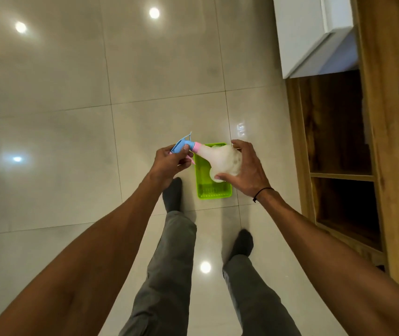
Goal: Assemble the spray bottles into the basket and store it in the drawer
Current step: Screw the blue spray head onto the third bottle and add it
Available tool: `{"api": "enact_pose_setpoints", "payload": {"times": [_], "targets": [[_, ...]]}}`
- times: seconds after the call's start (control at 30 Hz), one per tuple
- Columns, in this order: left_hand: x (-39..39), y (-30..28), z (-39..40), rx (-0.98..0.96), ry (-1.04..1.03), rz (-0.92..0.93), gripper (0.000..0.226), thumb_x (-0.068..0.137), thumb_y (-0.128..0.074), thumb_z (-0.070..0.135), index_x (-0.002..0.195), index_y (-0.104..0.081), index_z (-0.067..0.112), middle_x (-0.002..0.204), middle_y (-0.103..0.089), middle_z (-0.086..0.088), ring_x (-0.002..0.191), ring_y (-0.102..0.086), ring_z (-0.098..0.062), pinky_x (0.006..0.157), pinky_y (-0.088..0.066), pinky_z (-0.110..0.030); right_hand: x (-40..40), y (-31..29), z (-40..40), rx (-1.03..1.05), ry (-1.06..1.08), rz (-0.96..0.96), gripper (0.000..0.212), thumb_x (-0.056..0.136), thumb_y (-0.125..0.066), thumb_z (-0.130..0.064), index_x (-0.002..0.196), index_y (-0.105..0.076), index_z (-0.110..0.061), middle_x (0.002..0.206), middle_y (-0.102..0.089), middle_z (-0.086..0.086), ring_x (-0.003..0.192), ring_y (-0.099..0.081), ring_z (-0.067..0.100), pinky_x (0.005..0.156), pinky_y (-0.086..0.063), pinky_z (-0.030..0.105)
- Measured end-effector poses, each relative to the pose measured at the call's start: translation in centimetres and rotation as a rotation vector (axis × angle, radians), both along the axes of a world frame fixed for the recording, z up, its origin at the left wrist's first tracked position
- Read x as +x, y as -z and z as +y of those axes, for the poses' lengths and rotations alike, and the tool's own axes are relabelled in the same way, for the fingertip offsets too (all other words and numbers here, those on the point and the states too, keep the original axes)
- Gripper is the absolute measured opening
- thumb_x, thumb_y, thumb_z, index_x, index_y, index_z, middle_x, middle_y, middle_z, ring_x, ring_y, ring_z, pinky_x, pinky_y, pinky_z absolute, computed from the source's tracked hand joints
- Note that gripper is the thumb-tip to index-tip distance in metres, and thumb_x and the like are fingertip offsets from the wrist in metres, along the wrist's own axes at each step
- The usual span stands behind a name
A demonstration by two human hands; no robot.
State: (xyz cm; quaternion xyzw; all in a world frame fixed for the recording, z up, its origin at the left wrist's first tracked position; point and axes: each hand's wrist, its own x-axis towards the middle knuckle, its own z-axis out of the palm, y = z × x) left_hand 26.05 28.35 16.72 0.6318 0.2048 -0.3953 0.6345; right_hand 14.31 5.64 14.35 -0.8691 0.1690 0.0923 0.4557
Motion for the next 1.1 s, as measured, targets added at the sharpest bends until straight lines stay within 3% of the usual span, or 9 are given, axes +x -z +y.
{"api": "enact_pose_setpoints", "payload": {"times": [0.2, 0.3, 0.37, 0.6, 0.77, 0.83, 0.93, 1.0, 1.1], "targets": [[1.0, 0.1, 0.2, -0.079, -0.13, 0.133, 0.011, 0.105, -0.064, 0.012, 0.106, -0.072, 0.004, 0.078, -0.074, -0.005, 0.061, -0.068, -0.01, 0.065, -0.059, -0.019, 0.9, -0.2, 0.2, 0.041, 0.163, -0.046, 0.065, 0.078, -0.075, -0.068, 0.124, -0.055, -0.027, 0.116, -0.064, -0.01, 0.101, -0.062, 0.009, 0.081, -0.05, 0.02], [0.7, 0.3, 0.4, -0.086, -0.096, 0.105, 0.011, 0.105, -0.064, 0.013, 0.106, -0.072, 0.006, 0.081, -0.072, -0.006, 0.063, -0.067, -0.011, 0.067, -0.06, -0.021, 2.4, -0.8, 0.3, 0.451, 0.418, 0.206, 0.061, 0.084, -0.06, -0.074, 0.108, -0.06, -0.018, 0.102, -0.069, -0.005, 0.095, -0.068, 0.016, 0.075, -0.055, 0.031], [0.4, 0.4, 0.5, -0.085, -0.093, 0.103, 0.011, 0.105, -0.064, 0.013, 0.107, -0.072, 0.006, 0.082, -0.072, -0.006, 0.064, -0.066, -0.011, 0.066, -0.06, -0.021, 2.7, -1.0, 0.0, 0.668, 0.495, 0.422, 0.069, 0.088, -0.054, -0.076, 0.121, -0.058, -0.016, 0.122, -0.07, 0.005, 0.114, -0.071, 0.032, 0.071, -0.061, 0.04], [-0.1, 0.8, -0.1, -0.039, -0.228, 0.15, 0.014, 0.103, -0.068, 0.016, 0.105, -0.073, 0.003, 0.071, -0.075, -0.003, 0.057, -0.067, -0.009, 0.056, -0.056, -0.018, 0.0, -0.6, 0.4, 0.155, 0.121, -0.051, 0.086, 0.076, -0.087, -0.053, 0.139, -0.04, -0.018, 0.136, -0.054, 0.004, 0.116, -0.063, 0.023, 0.084, -0.061, 0.03], [0.0, 0.8, -0.4, -0.042, -0.164, 0.116, 0.012, 0.103, -0.068, 0.016, 0.104, -0.074, 0.005, 0.073, -0.076, -0.003, 0.057, -0.068, -0.009, 0.057, -0.056, -0.019, 1.3, -2.1, -0.2, 0.748, 0.437, 0.488, 0.099, 0.064, -0.057, -0.098, 0.129, -0.061, -0.023, 0.098, -0.075, 0.017, 0.06, -0.07, 0.026, 0.057, -0.057, 0.037], [-0.2, 0.9, -0.7, -0.033, -0.174, 0.116, 0.012, 0.102, -0.068, 0.016, 0.103, -0.074, 0.005, 0.074, -0.076, -0.004, 0.057, -0.068, -0.01, 0.057, -0.057, -0.019, 0.9, -2.5, -0.5, 0.768, 0.414, 0.507, 0.091, 0.07, -0.057, -0.089, 0.137, -0.05, -0.028, 0.117, -0.073, 0.009, 0.083, -0.077, 0.026, 0.065, -0.065, 0.047], [-0.6, 0.9, -1.1, -0.029, -0.223, 0.137, 0.016, 0.101, -0.069, 0.015, 0.107, -0.073, 0.0, 0.077, -0.073, -0.007, 0.056, -0.067, -0.011, 0.056, -0.056, -0.019, -0.4, -1.4, -0.5, 0.418, 0.277, 0.1, 0.08, 0.085, -0.078, -0.054, 0.146, -0.035, -0.024, 0.136, -0.054, -0.001, 0.118, -0.065, 0.025, 0.085, -0.065, 0.044], [-1.0, 0.9, -1.5, -0.028, -0.239, 0.148, 0.022, 0.101, -0.069, 0.014, 0.114, -0.07, -0.003, 0.081, -0.07, -0.01, 0.056, -0.065, -0.011, 0.055, -0.055, -0.018, -0.6, -0.9, -0.4, 0.267, 0.272, 0.018, 0.078, 0.08, -0.082, -0.057, 0.137, -0.043, -0.019, 0.129, -0.057, -0.003, 0.113, -0.066, 0.024, 0.079, -0.064, 0.036], [-1.4, 0.9, -1.9, -0.032, -0.223, 0.134, 0.025, 0.101, -0.069, 0.015, 0.119, -0.069, -0.003, 0.084, -0.068, -0.011, 0.062, -0.064, -0.014, 0.057, -0.055, -0.019, 0.7, -1.7, -0.7, 0.636, 0.538, 0.394, 0.095, 0.065, -0.066, -0.089, 0.131, -0.057, -0.022, 0.123, -0.073, 0.01, 0.087, -0.075, 0.026, 0.052, -0.058, 0.032]]}}
